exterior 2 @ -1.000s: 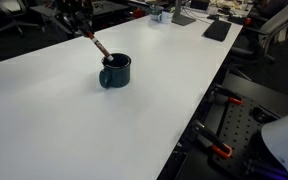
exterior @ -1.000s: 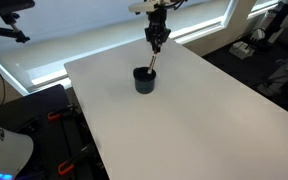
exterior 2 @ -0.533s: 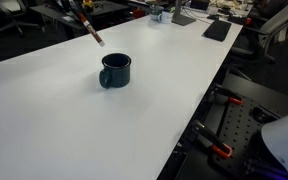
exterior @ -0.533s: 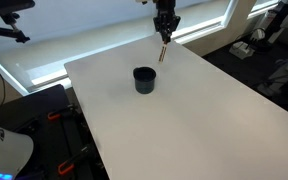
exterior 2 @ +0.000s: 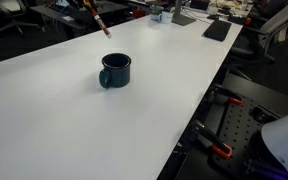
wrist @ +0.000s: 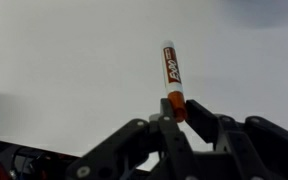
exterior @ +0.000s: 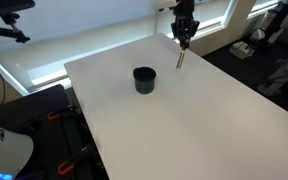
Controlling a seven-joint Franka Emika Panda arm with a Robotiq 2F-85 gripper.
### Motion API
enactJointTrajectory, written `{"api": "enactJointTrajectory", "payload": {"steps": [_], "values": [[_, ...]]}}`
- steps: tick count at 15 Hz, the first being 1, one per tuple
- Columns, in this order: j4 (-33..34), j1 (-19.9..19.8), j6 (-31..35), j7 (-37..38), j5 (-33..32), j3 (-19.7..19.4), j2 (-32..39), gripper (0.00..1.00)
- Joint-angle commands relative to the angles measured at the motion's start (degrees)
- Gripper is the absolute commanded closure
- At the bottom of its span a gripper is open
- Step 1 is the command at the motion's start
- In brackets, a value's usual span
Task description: Remove the marker from the mug cup
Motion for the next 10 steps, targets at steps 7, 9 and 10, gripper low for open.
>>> {"api": "enactJointTrajectory", "payload": {"steps": [7,9,10], "values": [[4.33,-1.08,-1.29,3.93,0.8,-2.52,10.36,0.94],[4.12,-1.04,-1.55,4.37,1.0,-2.67,12.02,0.94],[4.0,-0.96,-1.54,5.06,1.15,-2.77,12.69,0.94]]}}
